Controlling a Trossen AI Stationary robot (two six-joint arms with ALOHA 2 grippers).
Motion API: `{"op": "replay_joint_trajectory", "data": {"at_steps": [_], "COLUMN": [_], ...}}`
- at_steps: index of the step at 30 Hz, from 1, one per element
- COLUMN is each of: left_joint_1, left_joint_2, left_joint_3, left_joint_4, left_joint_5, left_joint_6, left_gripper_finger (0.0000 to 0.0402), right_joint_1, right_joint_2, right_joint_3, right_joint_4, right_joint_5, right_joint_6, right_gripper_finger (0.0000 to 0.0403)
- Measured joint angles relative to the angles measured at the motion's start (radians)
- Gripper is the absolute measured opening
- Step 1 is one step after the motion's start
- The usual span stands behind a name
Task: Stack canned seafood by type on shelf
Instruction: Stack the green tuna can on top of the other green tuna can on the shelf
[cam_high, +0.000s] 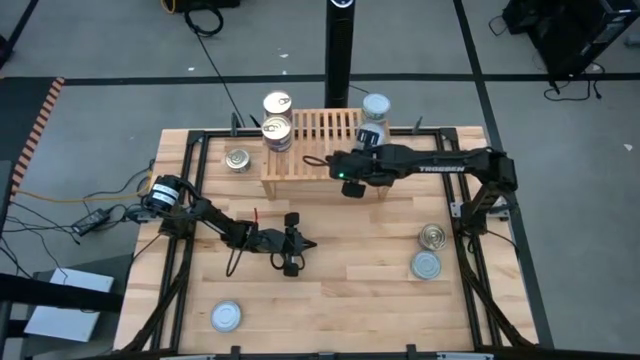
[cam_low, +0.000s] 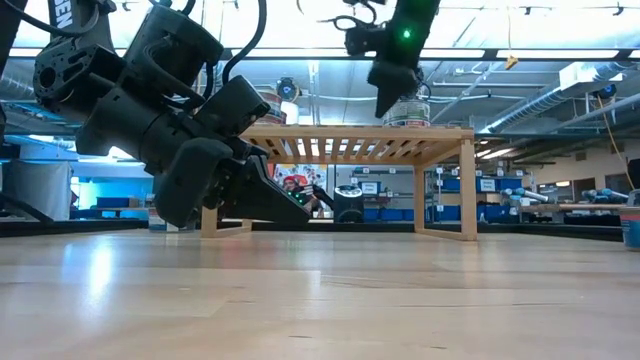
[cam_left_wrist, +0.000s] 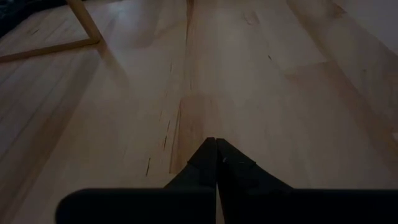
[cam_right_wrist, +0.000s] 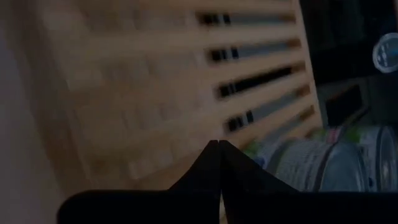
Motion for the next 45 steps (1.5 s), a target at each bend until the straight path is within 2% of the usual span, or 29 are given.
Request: {"op": "replay_joint_trajectory", "data": {"at_steps": [7,19,45], "left_joint_1": [0.0,0.0,0.0], "left_joint_2": [0.0,0.0,0.0], "left_joint_3": [0.0,0.0,0.0], "left_joint_4": [-0.004,-0.006,-0.006], "left_joint_5": [0.0,0.0,0.0], "left_joint_6": [-0.003,-0.003,-0.003], "left_gripper_finger": [0.0004,0.0004,0.0004], "right_joint_1": [-0.034,-0.049,-0.066], "right_joint_2": [0.005,0.005,0.005], "right_joint_3": [-0.03,-0.054,-0.054], "right_joint_4": [-0.041,-0.048,-0.102], "right_joint_5": [0.02,0.113,0.116], "right_joint_6": [0.015,0.028,0.083], "right_gripper_finger": [0.0006,0.0006,0.0005]}}
